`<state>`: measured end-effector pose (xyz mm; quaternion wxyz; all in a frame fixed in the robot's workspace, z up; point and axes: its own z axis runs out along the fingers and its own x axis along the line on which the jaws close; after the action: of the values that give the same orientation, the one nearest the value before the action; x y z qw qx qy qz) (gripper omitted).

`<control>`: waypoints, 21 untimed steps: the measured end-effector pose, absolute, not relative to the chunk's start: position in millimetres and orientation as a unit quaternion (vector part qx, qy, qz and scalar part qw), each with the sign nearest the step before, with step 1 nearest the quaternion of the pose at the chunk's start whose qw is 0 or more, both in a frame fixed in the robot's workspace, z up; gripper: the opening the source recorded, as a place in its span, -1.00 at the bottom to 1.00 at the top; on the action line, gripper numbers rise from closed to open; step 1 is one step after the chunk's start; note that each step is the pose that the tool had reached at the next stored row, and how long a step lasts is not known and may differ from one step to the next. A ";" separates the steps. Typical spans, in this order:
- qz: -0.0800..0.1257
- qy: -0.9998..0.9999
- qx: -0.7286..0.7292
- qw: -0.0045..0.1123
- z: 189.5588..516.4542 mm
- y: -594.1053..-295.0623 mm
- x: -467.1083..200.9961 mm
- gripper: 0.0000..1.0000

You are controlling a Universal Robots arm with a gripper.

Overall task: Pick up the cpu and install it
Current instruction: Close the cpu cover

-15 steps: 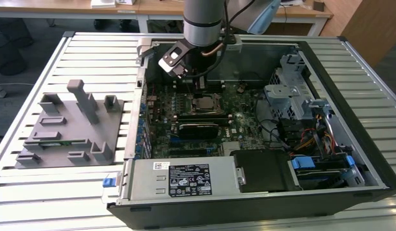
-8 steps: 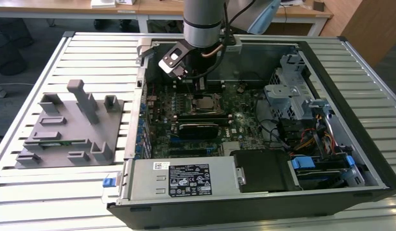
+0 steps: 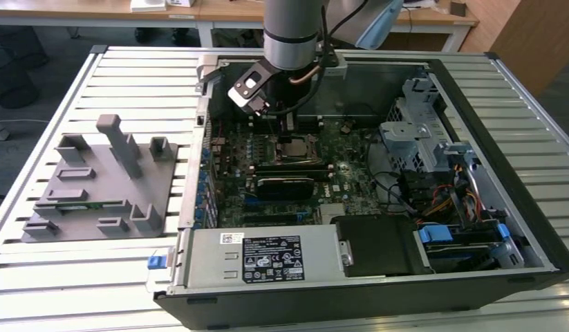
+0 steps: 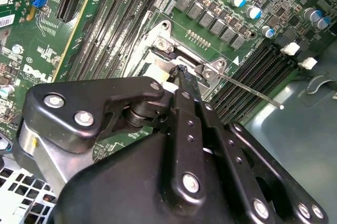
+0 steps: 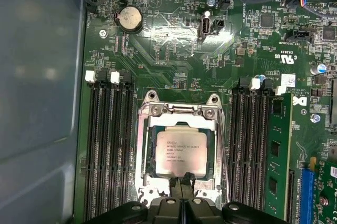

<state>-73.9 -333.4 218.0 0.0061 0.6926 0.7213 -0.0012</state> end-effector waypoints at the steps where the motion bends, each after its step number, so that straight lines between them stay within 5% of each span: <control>1: -0.001 0.721 0.693 0.006 217.7 -333.4 -73.9 -0.79; 21: -0.001 0.721 0.693 0.006 212.0 -333.4 -74.6 -0.79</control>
<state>-74.6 -333.4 212.0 0.0062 0.6927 0.7212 -0.0012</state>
